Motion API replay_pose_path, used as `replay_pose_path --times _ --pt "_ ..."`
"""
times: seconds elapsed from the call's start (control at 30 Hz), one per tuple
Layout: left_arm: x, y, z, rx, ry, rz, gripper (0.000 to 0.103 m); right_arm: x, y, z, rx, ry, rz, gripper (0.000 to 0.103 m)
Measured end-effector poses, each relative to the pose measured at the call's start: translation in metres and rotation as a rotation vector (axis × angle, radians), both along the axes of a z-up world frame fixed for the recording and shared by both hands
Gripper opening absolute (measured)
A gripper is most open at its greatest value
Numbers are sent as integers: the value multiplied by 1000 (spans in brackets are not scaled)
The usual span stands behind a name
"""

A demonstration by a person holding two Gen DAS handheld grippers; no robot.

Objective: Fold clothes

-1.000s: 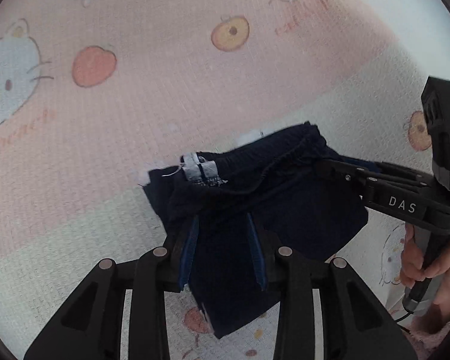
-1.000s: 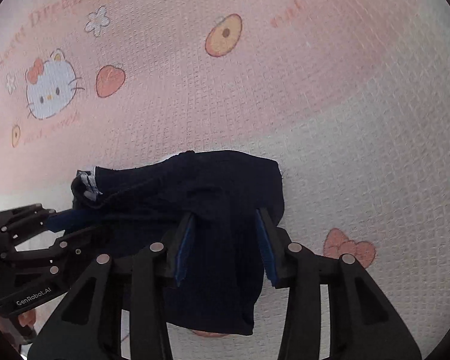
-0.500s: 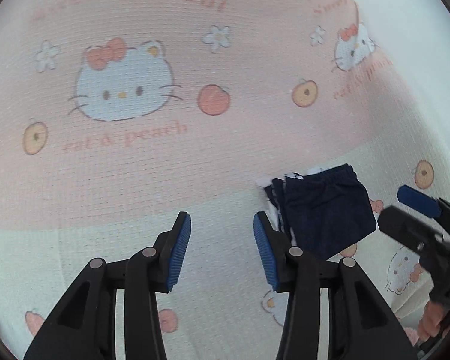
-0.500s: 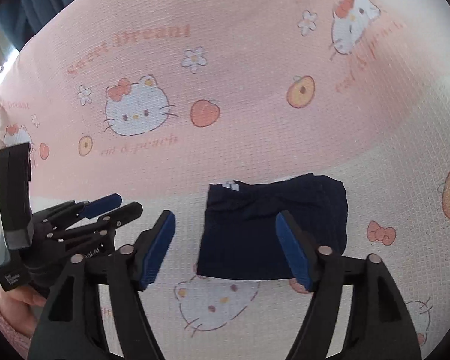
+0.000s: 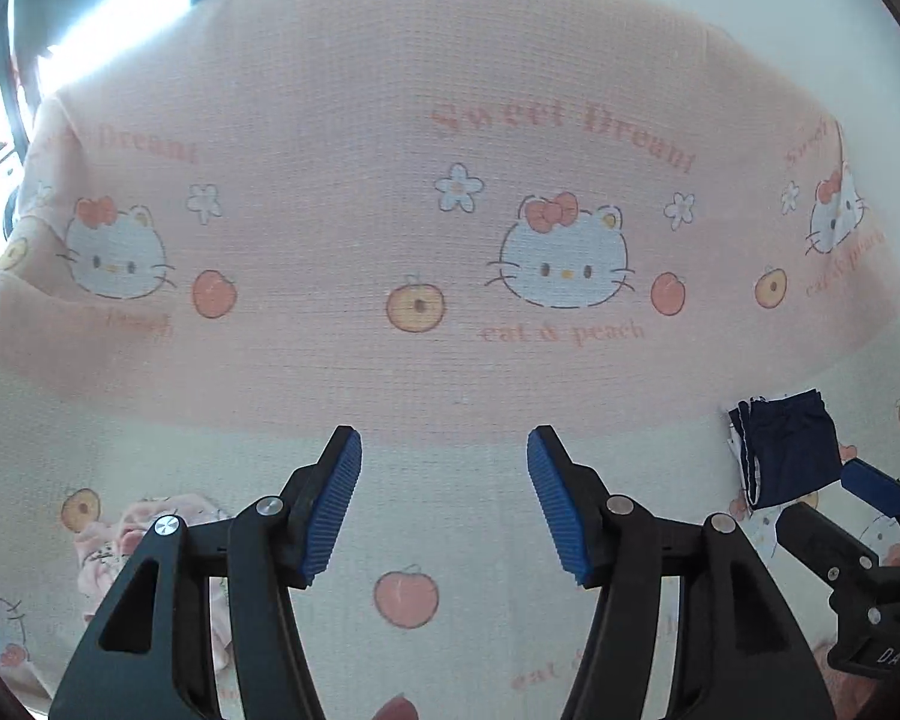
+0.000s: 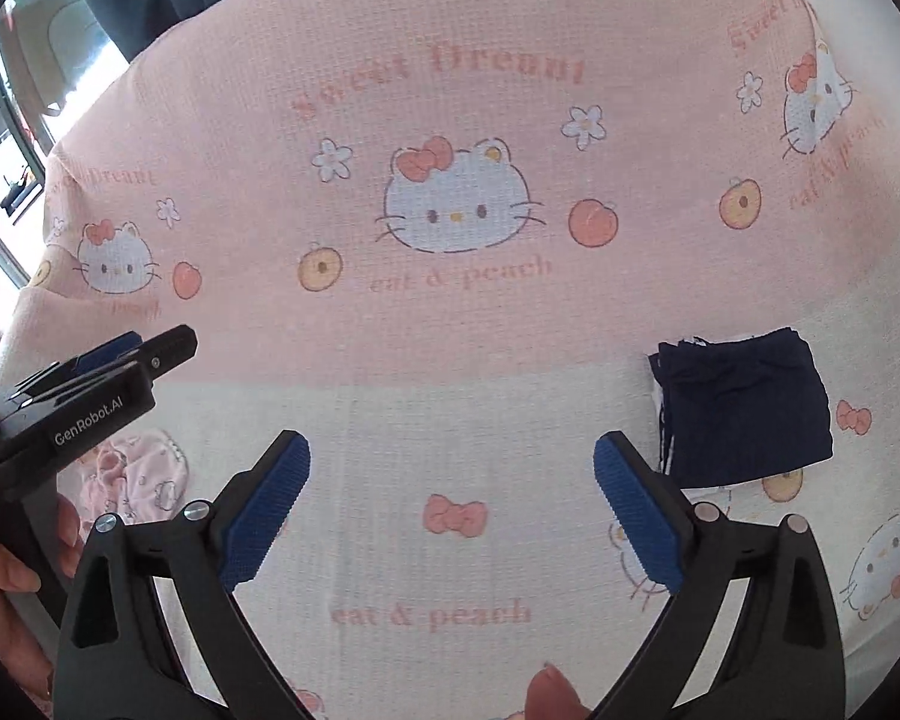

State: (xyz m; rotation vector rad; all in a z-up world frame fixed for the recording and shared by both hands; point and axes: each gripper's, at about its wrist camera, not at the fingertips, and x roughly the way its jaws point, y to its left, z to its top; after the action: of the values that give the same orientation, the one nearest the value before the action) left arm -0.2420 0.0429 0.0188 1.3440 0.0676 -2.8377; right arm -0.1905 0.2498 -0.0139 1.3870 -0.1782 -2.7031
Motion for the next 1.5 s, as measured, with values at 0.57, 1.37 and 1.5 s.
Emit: replay_pose_path --times 0.57,1.37,1.5 --pt "164 -62 61 33 76 34 60 133 -60 70 10 120 27 102" --pt "251 -27 34 40 38 -27 67 221 -63 47 62 84 75 102" --pt "254 -22 34 36 47 -32 67 219 -66 46 63 76 92 102"
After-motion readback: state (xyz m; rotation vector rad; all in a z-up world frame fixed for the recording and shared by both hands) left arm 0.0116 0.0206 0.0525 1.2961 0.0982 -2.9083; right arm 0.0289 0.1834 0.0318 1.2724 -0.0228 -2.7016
